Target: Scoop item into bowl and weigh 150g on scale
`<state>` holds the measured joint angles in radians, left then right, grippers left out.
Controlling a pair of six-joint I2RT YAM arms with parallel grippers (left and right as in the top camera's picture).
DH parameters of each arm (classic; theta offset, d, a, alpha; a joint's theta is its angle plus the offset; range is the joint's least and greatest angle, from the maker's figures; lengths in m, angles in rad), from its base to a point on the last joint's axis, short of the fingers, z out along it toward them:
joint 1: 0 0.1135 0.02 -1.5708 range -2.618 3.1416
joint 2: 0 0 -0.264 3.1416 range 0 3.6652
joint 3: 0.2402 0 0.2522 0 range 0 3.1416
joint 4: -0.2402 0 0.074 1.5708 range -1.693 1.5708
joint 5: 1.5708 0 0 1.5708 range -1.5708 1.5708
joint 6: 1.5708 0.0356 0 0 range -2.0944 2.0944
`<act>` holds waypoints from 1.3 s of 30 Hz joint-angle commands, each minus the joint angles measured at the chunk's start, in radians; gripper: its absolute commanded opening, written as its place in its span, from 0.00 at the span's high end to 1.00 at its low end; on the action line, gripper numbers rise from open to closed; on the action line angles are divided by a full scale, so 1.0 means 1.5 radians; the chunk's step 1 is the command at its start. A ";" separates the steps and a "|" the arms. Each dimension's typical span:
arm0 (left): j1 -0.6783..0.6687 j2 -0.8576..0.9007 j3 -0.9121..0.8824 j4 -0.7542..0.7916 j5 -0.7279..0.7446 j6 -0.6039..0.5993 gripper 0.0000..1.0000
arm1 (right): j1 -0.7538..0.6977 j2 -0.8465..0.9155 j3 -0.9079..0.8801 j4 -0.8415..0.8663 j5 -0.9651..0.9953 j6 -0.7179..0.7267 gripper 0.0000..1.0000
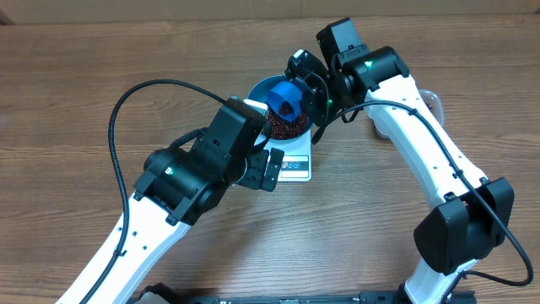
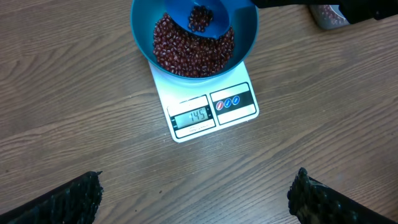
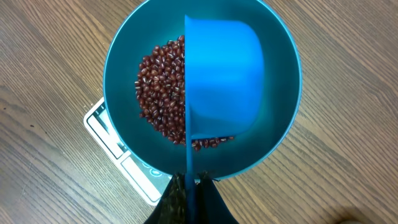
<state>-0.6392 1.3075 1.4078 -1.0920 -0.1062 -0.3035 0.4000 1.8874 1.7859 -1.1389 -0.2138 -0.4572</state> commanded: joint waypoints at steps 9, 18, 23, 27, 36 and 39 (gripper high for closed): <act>0.003 0.001 0.006 0.002 -0.006 0.006 0.00 | 0.000 -0.009 0.020 0.005 -0.008 0.005 0.96; 0.003 0.001 0.006 0.002 -0.006 0.006 0.01 | 0.000 -0.009 0.020 -0.018 -0.045 -0.037 0.96; 0.003 0.001 0.006 0.002 -0.006 0.006 0.00 | -0.002 -0.009 0.020 -0.010 -0.040 -0.022 0.96; 0.003 0.001 0.006 0.002 -0.006 0.006 0.01 | -0.002 -0.009 0.020 -0.010 -0.037 -0.020 0.96; 0.003 0.001 0.006 0.002 -0.006 0.006 0.00 | -0.002 -0.009 0.020 -0.007 -0.033 -0.010 0.96; 0.003 0.001 0.006 0.002 -0.006 0.006 0.00 | -0.002 -0.009 0.020 0.004 -0.020 0.017 0.96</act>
<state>-0.6392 1.3071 1.4078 -1.0920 -0.1062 -0.3035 0.3996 1.8874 1.7859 -1.1526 -0.2581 -0.4717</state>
